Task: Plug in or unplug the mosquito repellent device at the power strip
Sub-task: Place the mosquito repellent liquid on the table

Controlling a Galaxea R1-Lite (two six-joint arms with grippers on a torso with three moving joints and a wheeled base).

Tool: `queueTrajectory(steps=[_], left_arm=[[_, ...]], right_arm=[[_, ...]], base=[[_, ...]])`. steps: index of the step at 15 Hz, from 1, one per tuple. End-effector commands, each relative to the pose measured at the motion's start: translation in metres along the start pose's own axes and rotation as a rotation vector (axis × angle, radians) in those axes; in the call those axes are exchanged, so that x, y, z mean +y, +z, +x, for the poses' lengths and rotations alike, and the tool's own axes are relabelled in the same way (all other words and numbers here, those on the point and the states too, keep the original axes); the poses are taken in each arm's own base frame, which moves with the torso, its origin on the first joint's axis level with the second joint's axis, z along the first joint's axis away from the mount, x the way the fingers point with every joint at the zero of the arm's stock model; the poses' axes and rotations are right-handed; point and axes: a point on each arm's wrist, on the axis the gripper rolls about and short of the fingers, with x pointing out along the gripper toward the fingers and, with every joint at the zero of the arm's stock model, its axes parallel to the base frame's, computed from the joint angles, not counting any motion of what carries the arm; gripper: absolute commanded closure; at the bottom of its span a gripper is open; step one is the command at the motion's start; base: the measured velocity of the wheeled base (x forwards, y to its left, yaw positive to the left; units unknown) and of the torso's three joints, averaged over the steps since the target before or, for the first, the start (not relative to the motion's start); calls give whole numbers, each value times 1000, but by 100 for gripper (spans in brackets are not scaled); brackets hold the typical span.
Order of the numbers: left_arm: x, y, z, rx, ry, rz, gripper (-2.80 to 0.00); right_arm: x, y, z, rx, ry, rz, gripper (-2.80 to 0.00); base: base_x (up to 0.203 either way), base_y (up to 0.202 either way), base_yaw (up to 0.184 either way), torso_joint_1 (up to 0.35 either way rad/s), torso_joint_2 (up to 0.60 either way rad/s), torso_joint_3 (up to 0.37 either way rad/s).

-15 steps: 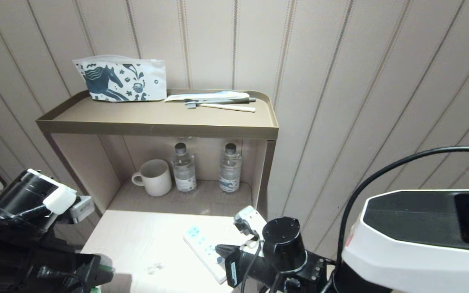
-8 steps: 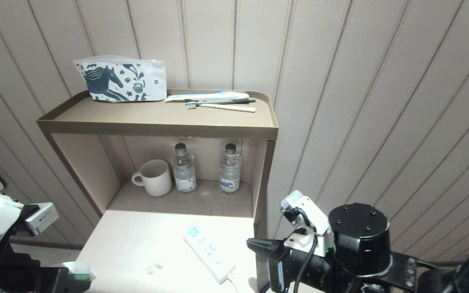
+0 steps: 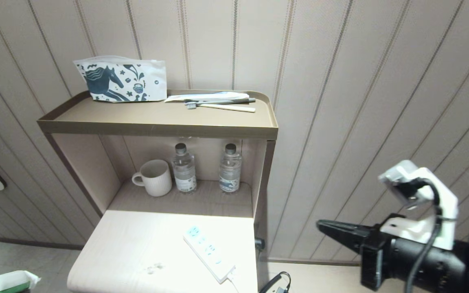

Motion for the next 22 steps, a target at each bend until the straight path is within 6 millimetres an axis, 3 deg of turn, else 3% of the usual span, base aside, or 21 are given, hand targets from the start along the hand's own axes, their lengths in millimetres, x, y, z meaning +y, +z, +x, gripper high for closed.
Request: queueTrajectory(steps=[1, 5, 7, 8, 10, 12, 15, 19, 22], left_arm=[[19, -25, -28, -155, -12, -51, 0], [33, -41, -39, -349, 77, -128, 0], [35, -40, -45, -468, 87, -158, 0], [35, -40, -45, -478, 88, -141, 0], [34, -40, -42, -469, 89, -126, 0], [35, -45, -37, -451, 114, -118, 0], [36, -52, -32, -399, 271, -129, 0], [35, -62, -33, -411, 437, -227, 0], [37, -86, -24, -469, 466, -197, 0]], right_arm=[[-8, 14, -74, -157, -57, 7, 0], [-19, -5, -181, -272, -419, 18, 0], [-7, -28, -216, -350, -656, 23, 0], [-1, -39, -223, -369, -738, 17, 0], [-4, -55, -216, -316, -781, 19, 0], [-12, -64, -198, -313, -710, -17, 0], [-26, -82, -171, -344, -715, -125, 0], [-33, -95, -161, -337, -749, -153, 0], [-40, -110, -151, -350, -771, -152, 0]], base=[[0, 0, 0, 0, 0, 0], [0, 0, 0, 0, 0, 0], [0, 0, 0, 0, 0, 0], [0, 0, 0, 0, 0, 0], [0, 0, 0, 0, 0, 0], [0, 0, 0, 0, 0, 0], [0, 0, 0, 0, 0, 0], [0, 0, 0, 0, 0, 0], [0, 0, 0, 0, 0, 0]])
